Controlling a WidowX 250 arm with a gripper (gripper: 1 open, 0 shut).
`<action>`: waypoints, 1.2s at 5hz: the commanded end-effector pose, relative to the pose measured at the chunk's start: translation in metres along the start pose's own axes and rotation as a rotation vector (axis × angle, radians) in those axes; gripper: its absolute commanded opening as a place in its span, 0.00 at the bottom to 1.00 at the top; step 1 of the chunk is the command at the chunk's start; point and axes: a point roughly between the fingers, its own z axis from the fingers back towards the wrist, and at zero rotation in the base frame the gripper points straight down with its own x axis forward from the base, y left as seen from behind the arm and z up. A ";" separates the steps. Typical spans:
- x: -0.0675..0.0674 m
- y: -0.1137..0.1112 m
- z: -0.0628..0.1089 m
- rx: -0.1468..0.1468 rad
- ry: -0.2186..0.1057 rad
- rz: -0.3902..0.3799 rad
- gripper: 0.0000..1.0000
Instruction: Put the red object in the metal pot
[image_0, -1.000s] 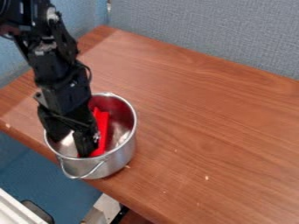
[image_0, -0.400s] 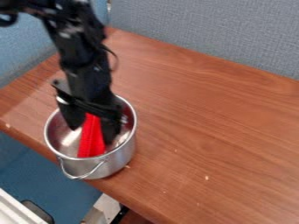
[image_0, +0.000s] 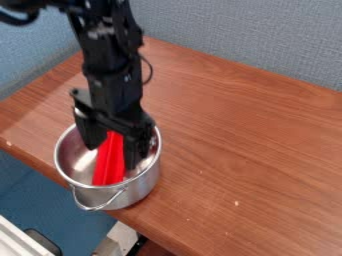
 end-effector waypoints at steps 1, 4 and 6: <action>0.009 -0.007 0.036 0.025 -0.043 -0.001 1.00; 0.063 -0.039 0.069 0.037 -0.006 0.128 1.00; 0.080 -0.031 0.040 0.102 0.016 0.063 1.00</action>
